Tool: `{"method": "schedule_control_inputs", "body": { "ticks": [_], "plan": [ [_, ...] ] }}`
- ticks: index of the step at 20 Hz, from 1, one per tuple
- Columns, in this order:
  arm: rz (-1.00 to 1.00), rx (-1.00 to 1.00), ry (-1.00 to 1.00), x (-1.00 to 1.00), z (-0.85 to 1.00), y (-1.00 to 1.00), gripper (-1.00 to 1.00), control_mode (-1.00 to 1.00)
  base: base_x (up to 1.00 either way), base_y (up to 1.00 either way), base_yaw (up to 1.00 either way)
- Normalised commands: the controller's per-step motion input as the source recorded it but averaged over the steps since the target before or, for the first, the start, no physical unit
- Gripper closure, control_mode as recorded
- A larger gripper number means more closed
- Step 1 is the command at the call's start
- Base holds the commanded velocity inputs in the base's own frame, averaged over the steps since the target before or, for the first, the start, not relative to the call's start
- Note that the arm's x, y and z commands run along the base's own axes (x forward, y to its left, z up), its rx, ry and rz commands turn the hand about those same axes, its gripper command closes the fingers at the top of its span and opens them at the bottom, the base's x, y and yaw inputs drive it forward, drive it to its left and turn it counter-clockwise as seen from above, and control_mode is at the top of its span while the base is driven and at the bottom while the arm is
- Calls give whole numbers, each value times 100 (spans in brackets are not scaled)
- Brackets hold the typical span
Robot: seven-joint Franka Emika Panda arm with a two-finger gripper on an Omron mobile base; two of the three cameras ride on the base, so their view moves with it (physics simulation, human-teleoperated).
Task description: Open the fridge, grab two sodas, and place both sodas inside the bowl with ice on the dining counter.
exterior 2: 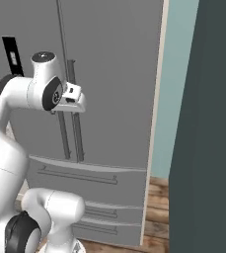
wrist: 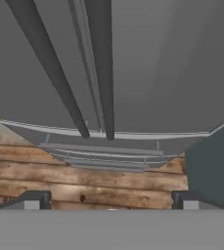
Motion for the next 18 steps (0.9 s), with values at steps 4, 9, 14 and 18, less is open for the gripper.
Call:
{"method": "schedule_control_inputs", "body": {
  "ticks": [4,9,14,18],
  "plan": [
    [0,0,0,0,0,0,-100,100,-5,53,0],
    [0,0,0,0,0,0,-100,100,0,31,0],
    [0,0,0,0,0,0,-100,100,-9,-39,0],
    [0,0,0,0,0,0,-100,100,-4,-10,0]
  ]
}}
